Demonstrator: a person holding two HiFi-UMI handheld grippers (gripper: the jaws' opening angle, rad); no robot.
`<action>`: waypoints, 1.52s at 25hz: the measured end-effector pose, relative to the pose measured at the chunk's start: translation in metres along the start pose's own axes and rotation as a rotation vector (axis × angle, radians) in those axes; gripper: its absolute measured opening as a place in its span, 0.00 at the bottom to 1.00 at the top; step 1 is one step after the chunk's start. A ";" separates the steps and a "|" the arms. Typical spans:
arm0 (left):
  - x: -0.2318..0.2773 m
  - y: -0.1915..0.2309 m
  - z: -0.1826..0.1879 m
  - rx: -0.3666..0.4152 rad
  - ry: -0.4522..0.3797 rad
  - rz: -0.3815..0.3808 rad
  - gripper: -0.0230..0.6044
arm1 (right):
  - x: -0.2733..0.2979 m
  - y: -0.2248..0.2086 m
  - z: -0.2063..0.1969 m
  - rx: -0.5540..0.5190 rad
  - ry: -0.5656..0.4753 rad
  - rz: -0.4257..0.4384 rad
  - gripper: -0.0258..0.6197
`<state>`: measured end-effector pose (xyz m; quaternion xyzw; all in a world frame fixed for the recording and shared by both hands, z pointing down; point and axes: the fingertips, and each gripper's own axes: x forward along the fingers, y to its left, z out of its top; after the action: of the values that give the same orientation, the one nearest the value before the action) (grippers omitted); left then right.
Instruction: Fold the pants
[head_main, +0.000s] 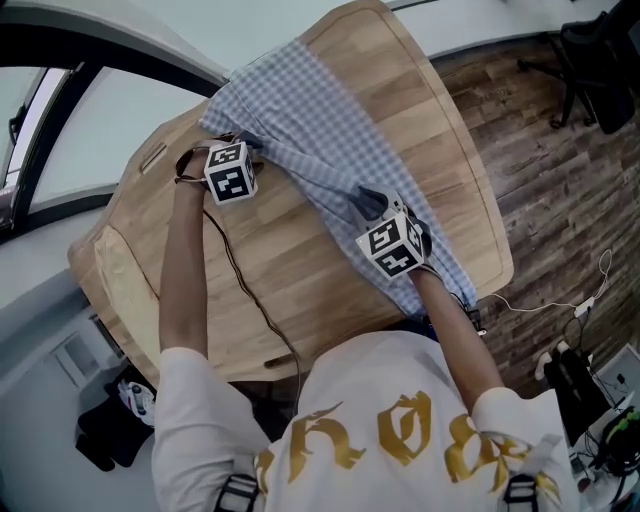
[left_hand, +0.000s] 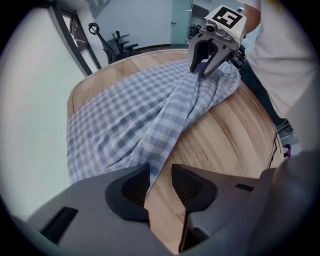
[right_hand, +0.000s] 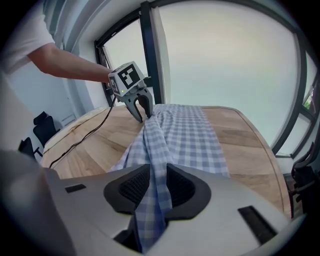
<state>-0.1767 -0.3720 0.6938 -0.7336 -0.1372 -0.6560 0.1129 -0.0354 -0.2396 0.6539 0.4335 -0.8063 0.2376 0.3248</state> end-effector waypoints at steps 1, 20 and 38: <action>0.000 0.000 0.000 0.000 0.005 -0.024 0.29 | 0.002 -0.001 -0.002 0.000 0.008 0.007 0.23; -0.036 0.025 0.015 0.052 -0.050 0.020 0.11 | -0.005 -0.017 0.006 0.165 -0.058 0.052 0.09; 0.003 0.008 0.023 0.037 -0.028 -0.098 0.13 | 0.000 -0.021 -0.003 0.225 -0.060 0.075 0.09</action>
<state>-0.1517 -0.3713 0.6947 -0.7329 -0.1869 -0.6476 0.0923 -0.0169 -0.2482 0.6586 0.4435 -0.7995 0.3258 0.2406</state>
